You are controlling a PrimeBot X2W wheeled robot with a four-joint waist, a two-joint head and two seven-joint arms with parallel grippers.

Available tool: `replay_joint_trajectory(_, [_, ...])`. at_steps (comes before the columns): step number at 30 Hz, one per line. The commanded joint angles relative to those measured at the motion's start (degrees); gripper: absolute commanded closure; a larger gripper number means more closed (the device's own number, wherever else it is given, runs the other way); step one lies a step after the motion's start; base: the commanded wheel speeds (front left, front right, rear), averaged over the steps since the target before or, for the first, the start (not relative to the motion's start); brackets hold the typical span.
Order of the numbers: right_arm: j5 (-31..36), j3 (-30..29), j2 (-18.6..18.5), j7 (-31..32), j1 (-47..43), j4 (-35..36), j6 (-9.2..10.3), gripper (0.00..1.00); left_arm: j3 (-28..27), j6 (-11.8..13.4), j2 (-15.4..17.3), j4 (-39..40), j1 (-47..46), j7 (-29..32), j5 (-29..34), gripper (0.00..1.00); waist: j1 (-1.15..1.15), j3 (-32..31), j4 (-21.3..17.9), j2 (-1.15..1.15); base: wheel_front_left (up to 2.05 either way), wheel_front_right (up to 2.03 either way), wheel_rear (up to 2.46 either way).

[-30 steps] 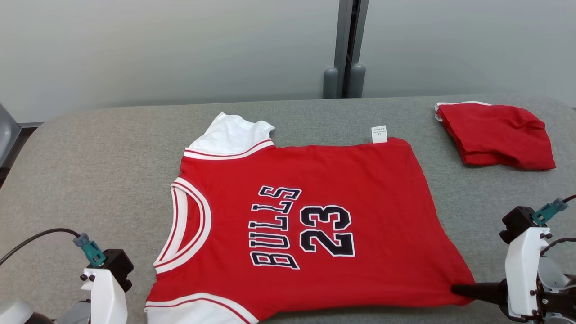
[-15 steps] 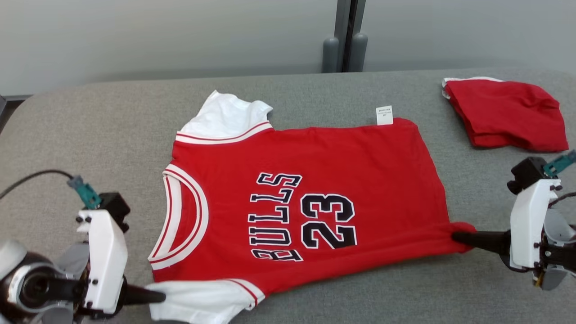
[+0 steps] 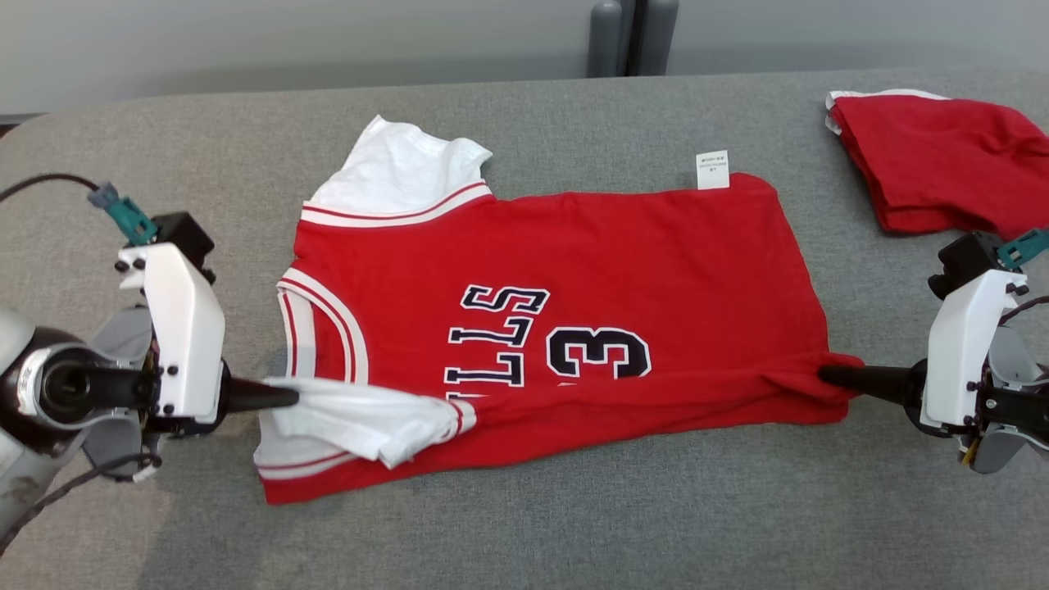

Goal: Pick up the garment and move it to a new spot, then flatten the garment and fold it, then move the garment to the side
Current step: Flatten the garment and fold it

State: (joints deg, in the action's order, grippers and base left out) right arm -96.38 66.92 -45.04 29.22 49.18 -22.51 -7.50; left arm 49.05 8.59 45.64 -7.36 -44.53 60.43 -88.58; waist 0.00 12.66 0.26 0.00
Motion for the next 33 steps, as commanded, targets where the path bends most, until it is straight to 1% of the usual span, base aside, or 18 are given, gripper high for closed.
replay_joint_trajectory(1, [-0.49,-0.53,0.12,-0.25,0.75,-0.41,-0.01,1.00,-0.37,-0.50,-0.65,-1.15,-1.61,-0.50,0.72,1.00,0.00,0.76,-0.06,0.00,0.00,0.00,0.00])
replay_joint_trajectory(2, [-0.49,-0.53,0.12,-0.25,0.75,-0.41,-0.01,1.00,-0.37,-0.50,-0.65,-1.15,-1.61,-0.50,0.72,1.00,0.00,0.76,-0.06,0.00,0.00,0.00,0.00])
replay_joint_trajectory(6, [-0.48,-0.60,0.43,0.24,0.98,-1.40,0.00,1.00,-0.60,-1.61,-2.42,-3.92,-3.93,-1.30,1.92,1.00,0.00,1.96,-0.18,0.00,0.00,0.00,0.00])
replay_joint_trajectory(13, [-0.17,-0.58,0.66,0.72,1.66,-1.36,0.00,1.00,-0.66,-3.64,-4.46,-8.60,-6.30,-2.72,3.41,1.00,0.00,2.97,-0.96,0.00,0.00,0.00,0.00])
replay_joint_trajectory(20, [1.38,-1.22,2.37,-1.52,2.98,-2.11,0.00,1.00,-0.45,-4.73,-5.14,-11.87,-8.14,-3.92,5.57,1.00,0.00,4.13,-1.69,0.00,0.00,0.00,0.00])
replay_joint_trajectory(28, [2.03,-1.65,4.26,-2.22,4.17,-3.43,-0.01,1.00,-0.05,-6.34,-6.53,-15.23,-9.87,-5.20,7.20,1.00,0.00,5.13,-2.02,0.00,0.00,0.00,0.00])
replay_joint_trajectory(29, [2.10,-1.72,4.46,-2.27,4.18,-3.45,-0.01,1.00,-0.10,-6.66,-6.76,-15.58,-10.12,-5.71,7.46,0.80,0.00,5.18,-2.04,0.00,0.00,0.00,0.00])
replay_joint_trajectory(30, [2.14,-1.78,4.57,-2.37,4.09,-3.46,-0.01,0.79,-0.08,-6.92,-7.03,-16.07,-10.24,-6.07,7.69,0.57,0.00,5.18,-2.05,0.00,0.00,0.00,0.00])
replay_joint_trajectory(31, [2.14,-1.82,4.58,-2.52,4.02,-3.55,0.00,0.69,-0.01,-7.19,-7.27,-16.54,-10.25,-6.32,7.96,0.37,0.00,5.16,-2.07,0.00,0.00,0.00,0.00])
replay_joint_trajectory(32, [2.07,-1.91,4.67,-2.62,3.92,-3.66,0.00,0.60,0.10,-7.44,-7.48,-16.94,-10.22,-6.42,8.06,0.00,0.00,5.10,-2.07,0.00,0.00,0.00,0.00])
replay_joint_trajectory(33, [2.02,-2.10,4.82,-2.89,3.79,-3.72,0.00,0.09,0.14,-7.63,-7.65,-17.34,-10.20,-6.62,8.03,0.00,0.00,5.00,-2.06,0.00,0.00,0.00,0.00])
